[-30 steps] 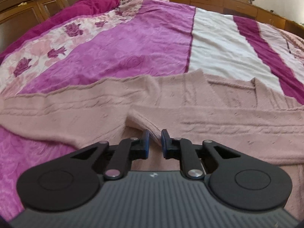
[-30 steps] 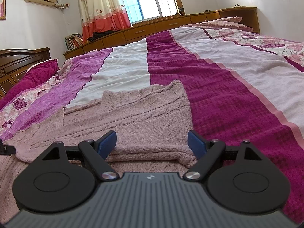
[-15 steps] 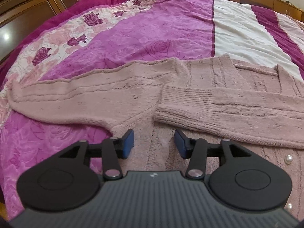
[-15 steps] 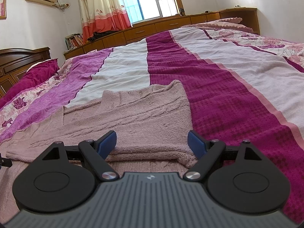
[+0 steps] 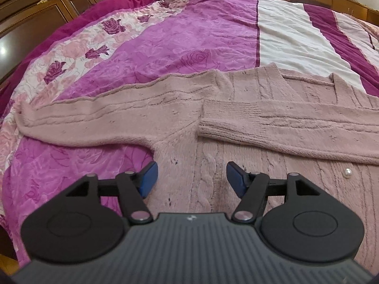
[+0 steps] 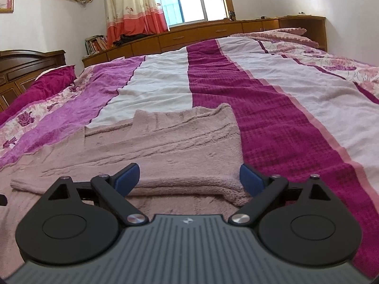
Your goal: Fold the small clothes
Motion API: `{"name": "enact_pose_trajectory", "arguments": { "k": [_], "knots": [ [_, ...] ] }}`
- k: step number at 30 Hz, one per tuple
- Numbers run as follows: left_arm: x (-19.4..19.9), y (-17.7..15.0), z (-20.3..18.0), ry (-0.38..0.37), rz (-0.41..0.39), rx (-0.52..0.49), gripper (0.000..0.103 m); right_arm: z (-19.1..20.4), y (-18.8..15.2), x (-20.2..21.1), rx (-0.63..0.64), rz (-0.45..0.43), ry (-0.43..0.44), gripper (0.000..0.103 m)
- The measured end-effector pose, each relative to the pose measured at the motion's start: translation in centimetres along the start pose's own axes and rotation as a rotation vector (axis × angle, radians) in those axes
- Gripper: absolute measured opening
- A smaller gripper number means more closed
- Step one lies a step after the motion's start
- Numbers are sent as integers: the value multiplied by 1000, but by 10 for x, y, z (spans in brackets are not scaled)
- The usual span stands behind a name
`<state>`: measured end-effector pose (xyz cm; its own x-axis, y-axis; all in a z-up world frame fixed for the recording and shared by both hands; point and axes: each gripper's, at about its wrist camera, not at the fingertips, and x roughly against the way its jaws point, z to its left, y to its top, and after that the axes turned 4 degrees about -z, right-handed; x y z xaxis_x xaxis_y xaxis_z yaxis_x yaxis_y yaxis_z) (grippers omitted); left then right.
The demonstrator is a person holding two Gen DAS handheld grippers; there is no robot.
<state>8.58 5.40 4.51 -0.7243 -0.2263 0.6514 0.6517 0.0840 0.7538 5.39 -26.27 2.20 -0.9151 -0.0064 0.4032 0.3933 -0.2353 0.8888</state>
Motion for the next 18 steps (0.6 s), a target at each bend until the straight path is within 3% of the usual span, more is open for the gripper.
{"name": "enact_pose_trajectory", "arguments": {
  "k": [11,18],
  "knots": [
    [30,-2,36,20,-28,30,66,28,11,45,-31,59,113,95],
    [36,-9,71,58,-28,75,66,36,5,58,-63,119,126,95]
  ]
}}
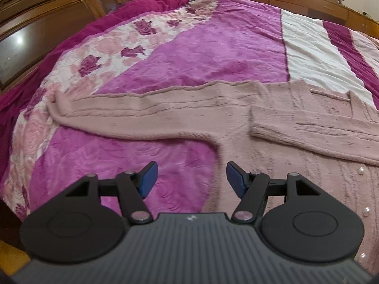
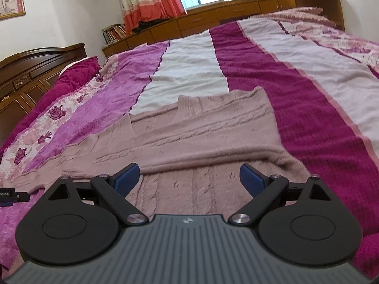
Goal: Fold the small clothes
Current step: 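Move the left gripper to the other sleeve lying on the bedspread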
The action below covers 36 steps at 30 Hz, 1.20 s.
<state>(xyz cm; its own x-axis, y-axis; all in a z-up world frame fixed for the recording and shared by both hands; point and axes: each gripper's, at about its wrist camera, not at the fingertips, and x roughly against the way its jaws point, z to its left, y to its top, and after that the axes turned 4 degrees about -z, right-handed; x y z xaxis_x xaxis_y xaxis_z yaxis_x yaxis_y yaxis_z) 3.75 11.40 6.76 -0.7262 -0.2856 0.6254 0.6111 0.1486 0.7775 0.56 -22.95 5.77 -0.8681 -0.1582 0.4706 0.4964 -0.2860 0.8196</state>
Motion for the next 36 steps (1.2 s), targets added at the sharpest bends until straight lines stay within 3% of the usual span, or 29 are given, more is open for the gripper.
{"name": "enact_pose_trajectory", "arguments": {
  "k": [16,27,30,32,36],
  "knots": [
    [-23,5,57,24,15,122,66,14,-18,-11,15,127,-69,95],
    [-58,20,115,55,51,313,66,14,-32,-27,61,172,-88,95],
    [-67,24,126,54,44,348,66,16,-35,-29,81,181,-95,97],
    [-74,25,132,52,38,362,66,16,-38,-33,87,198,-95,103],
    [-91,23,140,80,30,380,66,21,-41,-37,106,218,-108,103]
  ]
}}
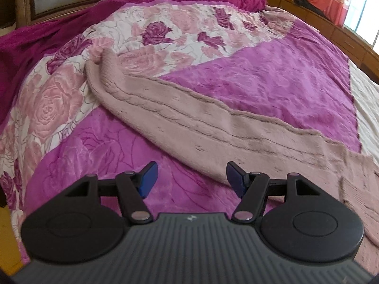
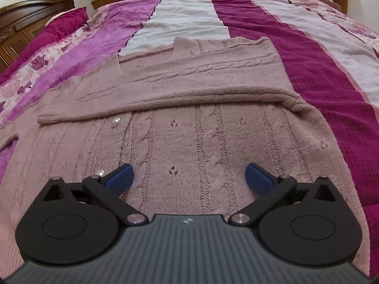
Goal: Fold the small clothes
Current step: 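Move the left gripper to the other sleeve lying on the bedspread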
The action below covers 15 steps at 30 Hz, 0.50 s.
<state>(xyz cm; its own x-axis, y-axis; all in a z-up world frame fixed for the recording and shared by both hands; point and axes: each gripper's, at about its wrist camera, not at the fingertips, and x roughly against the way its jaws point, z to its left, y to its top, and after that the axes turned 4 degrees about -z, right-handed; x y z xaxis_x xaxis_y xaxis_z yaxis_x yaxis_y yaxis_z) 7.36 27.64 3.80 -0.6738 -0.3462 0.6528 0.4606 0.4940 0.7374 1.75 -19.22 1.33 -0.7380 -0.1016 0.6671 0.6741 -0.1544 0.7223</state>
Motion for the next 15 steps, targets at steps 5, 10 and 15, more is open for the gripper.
{"name": "enact_pose_trajectory", "arguments": {
  "k": [5,10,15],
  "knots": [
    [-18,0,9,-16,-6,62,66,-4,-1,-1,-40,-11,5,103],
    [-30,7,19,-62,-31,159,66,-2,-5,0,14,-25,15,103],
    [-43,15,24,-77,-53,182,66,-5,0,0,29,-3,40,103]
  ]
}}
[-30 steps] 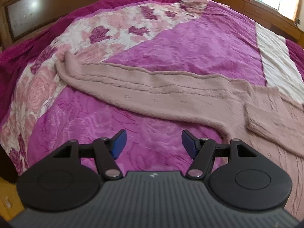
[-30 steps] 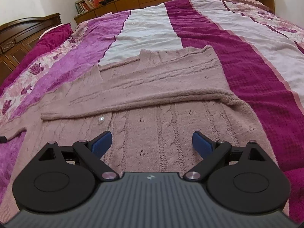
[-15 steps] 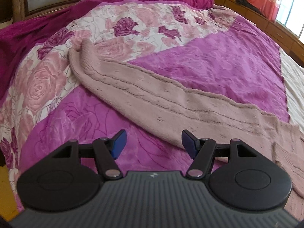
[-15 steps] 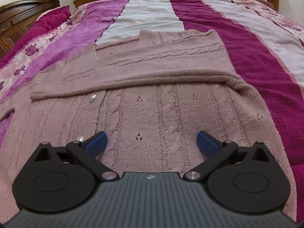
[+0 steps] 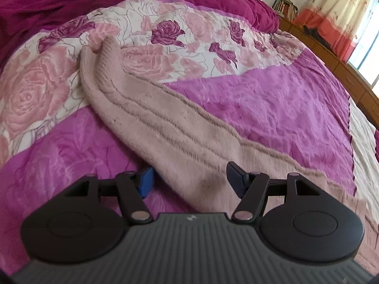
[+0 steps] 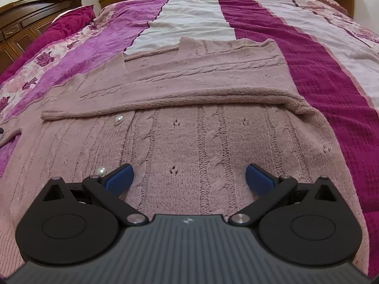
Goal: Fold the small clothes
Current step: 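Move the left gripper to the other sleeve lying on the bedspread, then close the left gripper on the other sleeve cuff and lift it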
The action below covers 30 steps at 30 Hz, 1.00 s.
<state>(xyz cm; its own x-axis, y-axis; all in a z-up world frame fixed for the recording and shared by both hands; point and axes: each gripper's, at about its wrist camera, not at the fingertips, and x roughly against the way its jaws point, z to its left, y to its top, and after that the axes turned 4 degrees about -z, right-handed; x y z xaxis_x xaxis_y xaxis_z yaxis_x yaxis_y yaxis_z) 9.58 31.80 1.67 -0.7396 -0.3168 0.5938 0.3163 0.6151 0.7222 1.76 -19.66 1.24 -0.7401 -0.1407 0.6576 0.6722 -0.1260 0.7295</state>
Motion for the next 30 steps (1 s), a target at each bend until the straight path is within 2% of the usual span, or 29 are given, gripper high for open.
{"name": "enact_pose_trajectory", "arguments": {
  "k": [3,6,11,12,13,14,15,16,19,22,30],
  "knots": [
    [-10,6,-2,5,-7,-9,66,-1,1,0,12,6,13,103],
    [-20,10,-12,36,-11,-91,66,-1,1,1,44,16,21,103],
    [-25,10,-19,58,-25,-145,64,-3,4,4,27,23,36,103],
    [-26,10,-22,64,-26,-174,58,-4,4,5,18,19,39,103],
    [-25,9,-26,69,-27,-215,46,-6,4,7,3,12,44,103],
    [-24,9,-29,65,-29,-244,38,-8,4,8,-13,7,50,103],
    [-22,9,-31,48,-29,-263,20,-9,5,9,-27,4,56,103],
    [-21,10,-32,24,-23,-267,11,-11,5,10,-39,1,61,103],
    [-10,11,-37,-32,-49,-274,8,-12,8,15,-58,-12,74,103],
    [7,11,-47,-90,-85,-291,8,-13,11,24,-64,-61,83,103],
    [57,13,-93,-245,-161,-364,8,-27,18,40,-145,-132,105,103]
  ]
}}
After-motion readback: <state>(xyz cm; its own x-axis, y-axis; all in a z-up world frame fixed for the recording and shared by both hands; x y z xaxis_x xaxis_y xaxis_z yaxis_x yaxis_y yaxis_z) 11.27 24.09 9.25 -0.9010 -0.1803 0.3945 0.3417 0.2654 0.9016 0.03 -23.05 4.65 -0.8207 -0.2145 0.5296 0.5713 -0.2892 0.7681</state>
